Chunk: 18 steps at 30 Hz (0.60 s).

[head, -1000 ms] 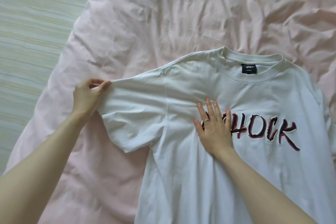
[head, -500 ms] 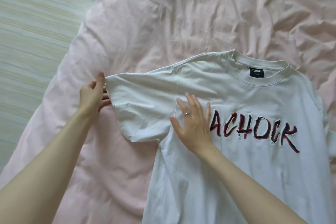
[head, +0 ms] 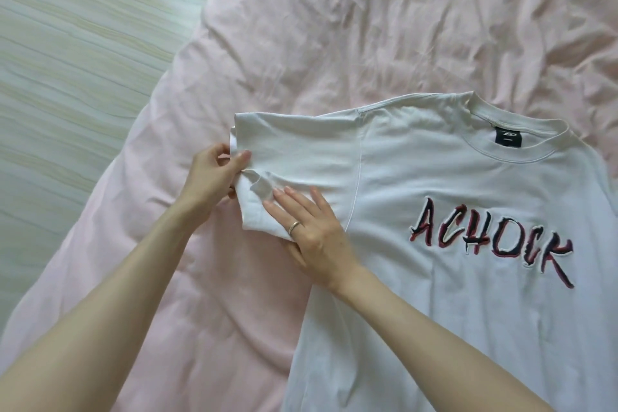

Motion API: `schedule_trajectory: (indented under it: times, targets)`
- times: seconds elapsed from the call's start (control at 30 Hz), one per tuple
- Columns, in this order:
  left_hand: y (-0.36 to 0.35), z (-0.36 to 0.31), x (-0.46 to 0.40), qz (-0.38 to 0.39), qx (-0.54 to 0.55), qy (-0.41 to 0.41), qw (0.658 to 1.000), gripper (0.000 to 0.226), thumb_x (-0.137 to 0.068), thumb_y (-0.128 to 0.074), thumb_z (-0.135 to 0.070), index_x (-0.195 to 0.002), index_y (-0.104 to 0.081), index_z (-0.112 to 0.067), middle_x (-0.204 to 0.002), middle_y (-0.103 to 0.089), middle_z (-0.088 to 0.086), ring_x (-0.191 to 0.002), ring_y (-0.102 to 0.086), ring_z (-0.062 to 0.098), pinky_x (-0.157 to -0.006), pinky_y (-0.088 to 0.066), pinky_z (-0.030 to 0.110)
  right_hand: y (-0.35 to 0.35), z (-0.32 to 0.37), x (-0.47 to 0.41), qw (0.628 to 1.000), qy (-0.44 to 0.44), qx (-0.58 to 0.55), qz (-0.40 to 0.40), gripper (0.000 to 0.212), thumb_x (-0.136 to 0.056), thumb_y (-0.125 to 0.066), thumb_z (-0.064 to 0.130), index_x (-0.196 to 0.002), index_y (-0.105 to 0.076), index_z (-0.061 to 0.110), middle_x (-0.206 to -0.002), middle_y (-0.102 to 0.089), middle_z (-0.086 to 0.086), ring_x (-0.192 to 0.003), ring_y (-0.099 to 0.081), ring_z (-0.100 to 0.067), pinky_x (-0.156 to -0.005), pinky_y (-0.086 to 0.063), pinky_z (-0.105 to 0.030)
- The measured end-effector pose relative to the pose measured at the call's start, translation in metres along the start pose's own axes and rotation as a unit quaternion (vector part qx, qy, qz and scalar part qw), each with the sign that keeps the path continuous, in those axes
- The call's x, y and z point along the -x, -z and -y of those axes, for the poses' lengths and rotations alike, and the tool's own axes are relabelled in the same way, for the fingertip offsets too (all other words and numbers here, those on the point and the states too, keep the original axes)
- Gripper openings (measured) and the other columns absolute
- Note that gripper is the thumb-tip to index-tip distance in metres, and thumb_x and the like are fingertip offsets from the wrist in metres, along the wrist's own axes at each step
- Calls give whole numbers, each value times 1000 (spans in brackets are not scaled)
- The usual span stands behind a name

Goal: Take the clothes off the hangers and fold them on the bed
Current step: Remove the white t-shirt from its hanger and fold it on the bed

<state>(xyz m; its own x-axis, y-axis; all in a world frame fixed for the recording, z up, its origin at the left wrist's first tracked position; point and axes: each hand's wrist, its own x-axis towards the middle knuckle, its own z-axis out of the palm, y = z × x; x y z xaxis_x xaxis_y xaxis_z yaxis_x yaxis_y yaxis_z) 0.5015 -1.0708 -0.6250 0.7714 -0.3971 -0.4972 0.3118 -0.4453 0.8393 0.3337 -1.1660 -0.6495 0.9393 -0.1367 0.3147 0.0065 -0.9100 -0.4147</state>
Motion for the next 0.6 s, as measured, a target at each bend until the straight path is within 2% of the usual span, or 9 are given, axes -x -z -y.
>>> schedule_trajectory:
  times: [0.07,0.13,0.2,0.27,0.33,0.4,0.5,0.6]
  targets:
    - [6,4,0,-7,-20,-13,1000,4,-91,-59,-19,-93,-57,-16,-83,-64,8,-60,-62,17,-53,-51,26,-6,3,5,999,2,34,38,46,-83,-47,27,-125,-59,15,-129,-59,-12,-121,-55,-28,-103,-36,-52]
    - [9,6,-2,-18,-58,-40,997,25,-90,-60,-19,-113,-51,-18,-95,-61,15,-68,-64,26,-60,-56,36,-14,5,11,994,3,77,81,45,-85,-47,36,-125,-58,18,-130,-58,-11,-122,-55,-28,-100,-39,-58]
    - [10,0,-9,-38,-110,-75,990,37,-88,-62,-21,-123,-50,-25,-90,-60,9,-73,-64,26,-60,-58,38,-18,9,13,990,-3,96,105,46,-83,-46,40,-122,-59,19,-131,-58,-12,-122,-54,-28,-98,-39,-61]
    - [9,-9,-19,-52,-128,-98,986,33,-84,-65,-31,-117,-58,-28,-84,-59,2,-79,-65,27,-65,-58,43,-20,13,11,987,-19,111,115,52,-79,-45,42,-121,-62,15,-132,-56,-12,-124,-53,-28,-98,-40,-60]
    - [8,-11,-28,-39,-155,-114,981,26,-78,-62,-44,-99,-66,-30,-87,-61,4,-85,-64,27,-71,-57,47,-21,17,5,985,-34,118,122,55,-79,-43,41,-122,-62,12,-135,-54,-13,-126,-51,-27,-100,-40,-57]
    - [5,-11,-35,-34,-151,-119,981,25,-82,-56,-47,-92,-69,-27,-91,-64,6,-84,-64,25,-72,-55,45,-23,17,-1,988,-33,113,103,46,-83,-44,33,-118,-65,12,-134,-54,-15,-126,-51,-26,-100,-42,-54]
    - [7,-12,-36,-3,-71,-108,992,20,-99,-44,-23,-99,-64,-24,-97,-62,6,-75,-60,17,-64,-53,34,-28,14,-3,995,-22,71,63,35,-86,-46,25,-111,-68,14,-131,-56,-17,-122,-54,-28,-97,-45,-53]
    - [20,-6,-37,77,-80,-145,983,31,-93,-48,5,-115,-60,-13,-104,-56,3,-79,-60,5,-64,-56,21,-28,10,3,998,-12,40,56,36,-90,-44,25,-115,-67,15,-130,-57,-17,-121,-55,-29,-97,-44,-54]
